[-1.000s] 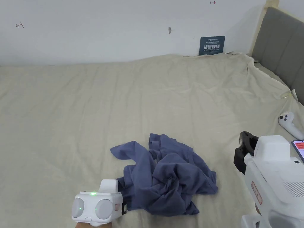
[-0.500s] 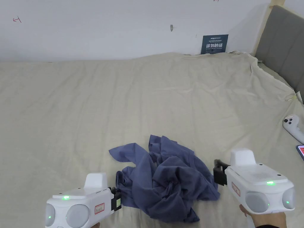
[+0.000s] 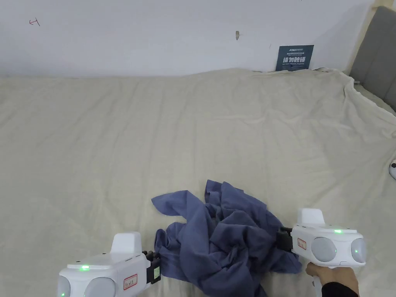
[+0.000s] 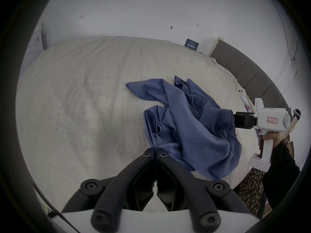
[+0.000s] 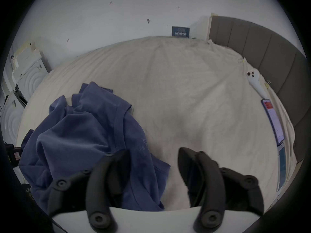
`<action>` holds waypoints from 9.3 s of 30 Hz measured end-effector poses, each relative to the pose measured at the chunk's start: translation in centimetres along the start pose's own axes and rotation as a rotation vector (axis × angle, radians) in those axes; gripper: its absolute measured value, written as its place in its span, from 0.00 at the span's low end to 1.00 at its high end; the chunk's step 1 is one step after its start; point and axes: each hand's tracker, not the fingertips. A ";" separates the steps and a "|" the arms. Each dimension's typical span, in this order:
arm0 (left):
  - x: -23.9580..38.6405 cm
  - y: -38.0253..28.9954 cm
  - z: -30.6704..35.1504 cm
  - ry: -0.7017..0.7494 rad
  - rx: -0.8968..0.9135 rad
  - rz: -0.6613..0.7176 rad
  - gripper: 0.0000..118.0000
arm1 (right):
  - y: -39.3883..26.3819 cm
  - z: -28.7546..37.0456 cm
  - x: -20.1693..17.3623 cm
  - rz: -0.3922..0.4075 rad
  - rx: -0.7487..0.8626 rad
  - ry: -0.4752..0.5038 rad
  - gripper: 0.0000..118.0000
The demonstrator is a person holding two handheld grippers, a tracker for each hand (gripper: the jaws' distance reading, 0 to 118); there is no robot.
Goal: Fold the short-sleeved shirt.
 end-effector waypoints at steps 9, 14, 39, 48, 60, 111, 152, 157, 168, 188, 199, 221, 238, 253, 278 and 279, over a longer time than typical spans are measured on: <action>-0.2 -0.1 0.2 -0.010 0.010 0.017 0.00 | -1.0 2.5 -2.3 0.030 -0.019 0.024 0.05; -0.8 0.2 1.3 -0.027 0.069 0.060 0.00 | 0.2 8.0 -2.0 -0.008 0.121 0.056 0.05; -10.5 19.9 19.0 0.245 0.523 0.071 0.00 | 18.1 26.4 2.2 0.019 0.585 0.062 0.05; -10.5 29.6 19.9 0.352 0.623 0.004 0.00 | 27.0 26.5 1.5 0.037 0.691 0.007 0.05; -11.3 32.8 17.0 0.439 0.672 -0.061 0.00 | 29.3 21.2 0.4 0.065 0.717 -0.056 0.05; -17.6 -9.8 6.8 0.525 -0.068 0.039 0.00 | -14.0 12.0 0.1 0.000 0.028 -0.071 0.05; -3.3 11.2 5.5 0.165 0.391 -0.121 0.00 | -1.1 21.5 -0.8 0.036 0.575 -0.105 0.00; -5.4 17.8 -0.3 0.158 0.256 -0.089 0.00 | 0.3 18.9 0.1 0.019 0.544 -0.108 0.00; -11.0 25.0 -13.8 0.230 -0.016 -0.078 0.82 | 2.8 12.7 1.7 -0.006 0.457 -0.154 0.00; -10.0 23.3 -15.6 0.184 -0.004 -0.127 0.00 | 5.4 7.8 4.8 -0.084 0.288 -0.106 0.00; -8.8 22.9 -5.6 0.138 0.100 -0.186 0.00 | 8.6 0.3 5.2 -0.100 0.040 -0.130 0.87; -8.8 20.8 -2.0 0.146 0.161 -0.093 0.00 | 8.6 7.6 4.0 -0.048 0.159 -0.067 0.01; -9.9 24.8 16.4 0.212 0.493 -0.041 0.00 | 18.1 24.9 -0.2 0.022 0.657 0.081 0.01; -8.1 36.9 27.2 0.272 0.758 -0.074 0.00 | 33.7 35.5 -3.2 0.093 0.970 0.106 0.01; -11.2 33.1 7.3 0.265 0.485 -0.067 0.00 | 28.8 15.9 0.6 0.081 0.682 0.086 0.01; -11.5 32.1 6.4 0.264 0.464 -0.063 0.00 | 27.9 15.1 0.8 0.069 0.663 0.095 0.01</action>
